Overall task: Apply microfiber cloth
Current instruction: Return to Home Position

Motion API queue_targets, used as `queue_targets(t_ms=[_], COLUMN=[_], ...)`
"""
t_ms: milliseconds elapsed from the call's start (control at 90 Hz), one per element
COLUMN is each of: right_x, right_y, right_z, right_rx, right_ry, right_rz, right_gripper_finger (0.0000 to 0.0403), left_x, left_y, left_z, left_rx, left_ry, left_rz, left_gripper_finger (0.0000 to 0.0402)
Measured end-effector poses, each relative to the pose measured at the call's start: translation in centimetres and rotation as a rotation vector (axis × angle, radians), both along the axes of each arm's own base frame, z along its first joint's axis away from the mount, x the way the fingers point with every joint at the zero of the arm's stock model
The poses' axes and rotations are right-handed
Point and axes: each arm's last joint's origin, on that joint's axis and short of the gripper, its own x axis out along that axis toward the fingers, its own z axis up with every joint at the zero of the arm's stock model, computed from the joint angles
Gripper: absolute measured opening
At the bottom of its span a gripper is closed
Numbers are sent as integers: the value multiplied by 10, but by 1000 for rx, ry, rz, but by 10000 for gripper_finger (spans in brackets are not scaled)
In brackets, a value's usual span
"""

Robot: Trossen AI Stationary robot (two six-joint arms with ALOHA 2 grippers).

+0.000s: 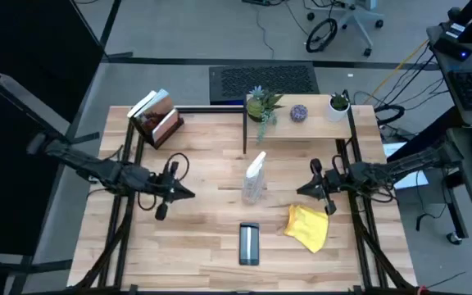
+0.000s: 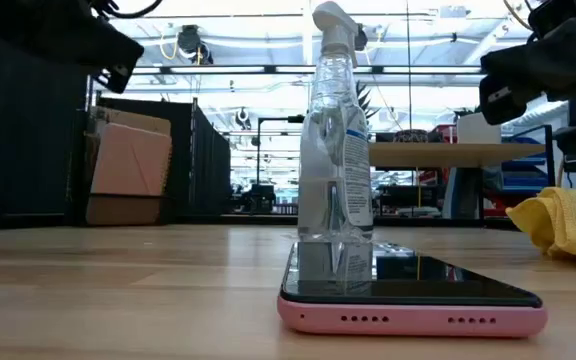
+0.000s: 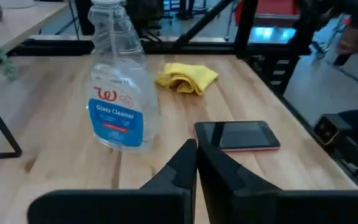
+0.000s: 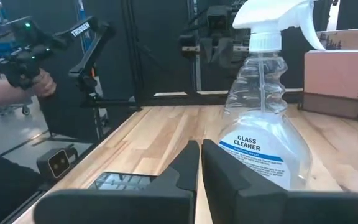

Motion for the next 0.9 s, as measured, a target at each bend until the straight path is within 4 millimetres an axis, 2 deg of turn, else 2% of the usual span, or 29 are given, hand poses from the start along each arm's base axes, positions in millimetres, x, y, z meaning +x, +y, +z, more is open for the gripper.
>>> queue_targets(t_ms=[289, 433, 633, 900], right_x=[0, 0, 0, -5], right_y=[0, 0, 0, -1], right_z=[-1, -1, 2, 11], right_rx=[9, 12, 4, 17], right_ry=[12, 12, -16, -102], right_rz=[0, -1, -3, 24], right_gripper_finger=[2, 2, 2, 2], left_x=[-27, -39, -47, -59], left_y=[13, 20, 28, 29], left_z=[-37, -55, -46, -40], left_rx=[-109, -118, -100, -128], left_ry=[-88, -130, -236, -314], left_rz=[-63, -29, 16, -79], left_gripper_finger=[1, 1, 1, 1])
